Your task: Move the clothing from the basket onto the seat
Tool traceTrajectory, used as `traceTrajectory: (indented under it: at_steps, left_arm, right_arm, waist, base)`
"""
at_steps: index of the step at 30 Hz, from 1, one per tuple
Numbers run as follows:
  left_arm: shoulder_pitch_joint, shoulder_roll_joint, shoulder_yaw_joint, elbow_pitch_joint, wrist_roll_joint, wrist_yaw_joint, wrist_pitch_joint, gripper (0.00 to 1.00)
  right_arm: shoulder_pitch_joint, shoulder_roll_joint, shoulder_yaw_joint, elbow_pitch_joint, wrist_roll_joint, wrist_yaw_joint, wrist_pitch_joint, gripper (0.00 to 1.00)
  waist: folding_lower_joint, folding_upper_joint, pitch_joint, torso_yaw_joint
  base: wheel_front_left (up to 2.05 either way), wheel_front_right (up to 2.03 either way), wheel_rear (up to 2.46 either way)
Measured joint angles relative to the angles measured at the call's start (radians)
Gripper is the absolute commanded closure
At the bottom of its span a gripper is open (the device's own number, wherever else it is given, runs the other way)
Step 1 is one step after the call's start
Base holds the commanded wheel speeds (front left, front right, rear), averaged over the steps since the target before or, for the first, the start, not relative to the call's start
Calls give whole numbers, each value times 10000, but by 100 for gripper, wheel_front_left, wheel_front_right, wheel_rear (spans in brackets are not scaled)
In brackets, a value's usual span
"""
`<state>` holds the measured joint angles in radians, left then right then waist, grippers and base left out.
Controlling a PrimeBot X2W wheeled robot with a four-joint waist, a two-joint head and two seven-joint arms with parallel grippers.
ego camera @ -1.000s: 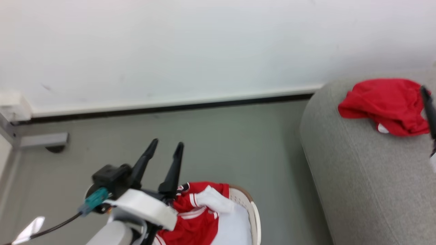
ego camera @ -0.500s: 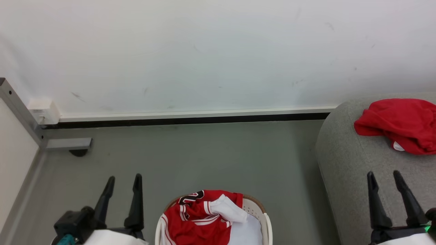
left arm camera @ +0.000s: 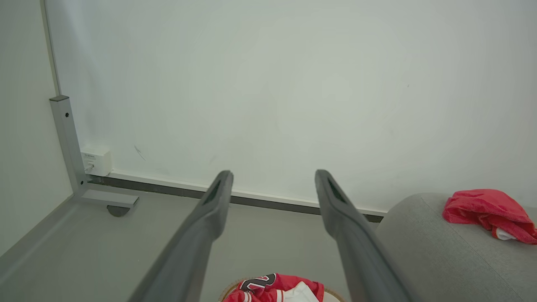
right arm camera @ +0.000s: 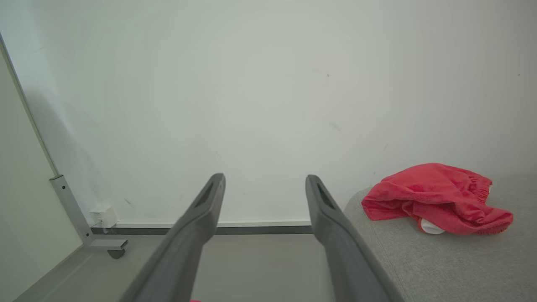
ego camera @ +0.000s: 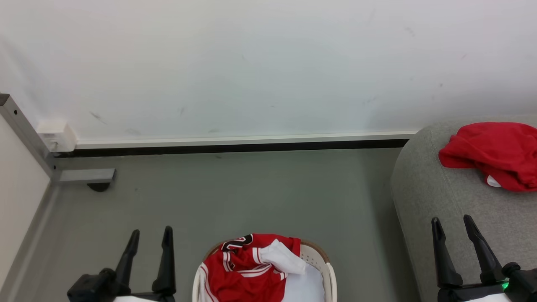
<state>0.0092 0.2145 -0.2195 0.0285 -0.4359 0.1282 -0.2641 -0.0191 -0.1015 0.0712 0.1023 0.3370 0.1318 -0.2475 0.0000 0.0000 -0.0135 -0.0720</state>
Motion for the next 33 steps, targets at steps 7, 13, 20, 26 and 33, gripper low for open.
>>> traceTrajectory:
  at_steps: [7,13,20,26,33]
  left_arm:
    - [0,-240,303,234,357,-326,0,0]
    - [-354,-228,230,428,451,-487,13,0]
    - [-1901,-130,-102,800,681,-585,627,0]
    - [-3359,-48,-497,2033,909,-897,1371,0]
    - [-5172,178,-1517,4537,1419,-1672,3131,0]
  right_arm:
    - [-4,15,86,40,0,0,-2,0]
    - [-428,-75,387,19,19,0,33,0]
    - [-1581,-31,380,-259,121,0,-19,0]
    - [-2404,134,267,-412,240,0,-104,0]
    - [-3232,351,190,-529,370,0,-144,0]
  waist:
    - [0,0,38,17]
    - [0,0,418,-125]
    - [1,0,1691,-341]
    - [3,0,3050,-594]
    - [3,0,4588,-1030]
  base:
    - [0,0,0]
    - [0,0,0]
    - [0,0,0]
    - [0,0,0]
    - [0,0,0]
